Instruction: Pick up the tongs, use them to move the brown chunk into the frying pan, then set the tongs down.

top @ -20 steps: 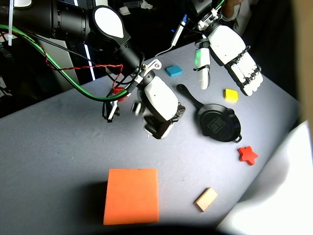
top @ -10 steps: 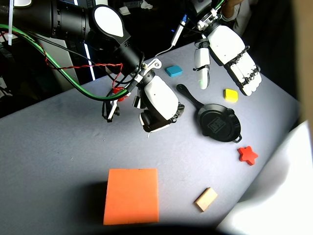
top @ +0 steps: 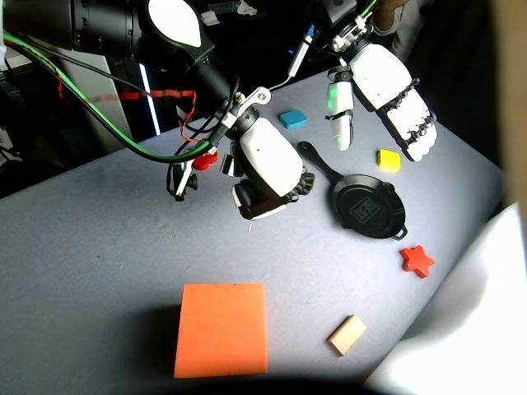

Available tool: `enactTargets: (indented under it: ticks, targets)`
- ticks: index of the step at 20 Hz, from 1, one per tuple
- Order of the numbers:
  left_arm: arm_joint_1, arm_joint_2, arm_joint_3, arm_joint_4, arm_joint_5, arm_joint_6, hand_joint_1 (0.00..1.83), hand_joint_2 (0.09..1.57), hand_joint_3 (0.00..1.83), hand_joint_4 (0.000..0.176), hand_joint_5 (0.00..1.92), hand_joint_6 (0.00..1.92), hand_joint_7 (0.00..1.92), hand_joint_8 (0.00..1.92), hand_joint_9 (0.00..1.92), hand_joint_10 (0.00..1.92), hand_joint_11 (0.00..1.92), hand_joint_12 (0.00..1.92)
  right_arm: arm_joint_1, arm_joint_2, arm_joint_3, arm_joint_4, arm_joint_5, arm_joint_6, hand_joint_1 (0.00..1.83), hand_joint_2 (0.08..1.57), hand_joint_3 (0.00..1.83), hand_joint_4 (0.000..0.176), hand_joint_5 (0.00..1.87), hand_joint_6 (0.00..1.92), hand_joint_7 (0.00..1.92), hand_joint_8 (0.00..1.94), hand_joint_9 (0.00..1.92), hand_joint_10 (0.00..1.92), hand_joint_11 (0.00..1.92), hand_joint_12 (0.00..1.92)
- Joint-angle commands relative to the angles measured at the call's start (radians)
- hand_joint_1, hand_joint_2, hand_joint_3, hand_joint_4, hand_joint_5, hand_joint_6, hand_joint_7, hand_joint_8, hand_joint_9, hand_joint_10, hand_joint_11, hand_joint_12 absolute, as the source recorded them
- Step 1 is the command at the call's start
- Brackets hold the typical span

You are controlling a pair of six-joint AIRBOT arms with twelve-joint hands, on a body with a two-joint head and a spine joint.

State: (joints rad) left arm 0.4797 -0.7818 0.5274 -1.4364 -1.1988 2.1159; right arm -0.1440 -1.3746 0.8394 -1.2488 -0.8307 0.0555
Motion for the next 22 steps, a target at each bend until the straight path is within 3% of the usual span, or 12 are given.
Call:
enactTargets:
  ticks: [1, 6, 10, 13, 17, 22]
  targets:
    - [0.001, 0.015, 0.006, 0.074, -0.066, -0.011, 0.0, 1.23, 0.0, 0.0, 0.02, 0.01, 0.06, 0.01, 0.04, 0.01, 0.0, 0.08, 0.021, 0.004, -0.002, -0.073, 0.02, 0.004, 0.98, 1.42, 0.0, 0.176, 1.4, 1.92, 1.58, 1.94, 1.66, 1.92, 1.68, 1.92]
    - [0.01, 0.069, 0.049, 0.066, -0.008, -0.043, 0.0, 1.17, 0.0, 0.0, 0.0, 0.0, 0.0, 0.0, 0.0, 0.0, 0.01, 0.01, 0.05, -0.053, 0.089, -0.074, 0.046, 0.03, 0.96, 1.42, 0.01, 0.176, 1.43, 1.92, 1.6, 1.94, 1.68, 1.92, 1.68, 1.92]
    - [0.01, 0.106, 0.09, 0.057, 0.055, -0.05, 0.0, 1.16, 0.0, 0.0, 0.0, 0.0, 0.01, 0.0, 0.0, 0.0, 0.02, 0.01, 0.035, -0.125, 0.194, -0.178, 0.091, 0.067, 1.02, 1.39, 0.0, 0.176, 1.45, 1.92, 1.61, 1.94, 1.69, 1.92, 1.7, 1.92]
    - [0.013, 0.128, 0.116, 0.045, 0.066, -0.084, 0.0, 1.15, 0.0, 0.0, 0.0, 0.0, 0.01, 0.0, 0.0, 0.0, 0.02, 0.01, 0.029, -0.2, 0.314, -0.179, 0.125, 0.08, 0.93, 1.43, 0.01, 0.176, 1.42, 1.92, 1.61, 1.94, 1.69, 1.92, 1.71, 1.92]
    - [0.014, 0.143, 0.141, 0.045, 0.087, -0.087, 0.0, 1.15, 0.0, 0.0, 0.0, 0.0, 0.02, 0.01, 0.01, 0.0, 0.01, 0.01, 0.013, -0.273, 0.428, -0.201, 0.151, 0.101, 0.95, 1.42, 0.0, 0.176, 1.42, 1.92, 1.6, 1.94, 1.69, 1.92, 1.72, 1.92]
    - [0.033, 0.177, 0.145, 0.045, 0.128, -0.086, 0.0, 1.16, 0.0, 0.0, 0.0, 0.0, 0.01, 0.0, 0.0, 0.0, 0.01, 0.02, 0.006, -0.297, 0.454, -0.207, 0.19, 0.114, 0.91, 1.43, 0.0, 0.176, 1.37, 1.92, 1.58, 1.94, 1.67, 1.92, 1.69, 1.92]
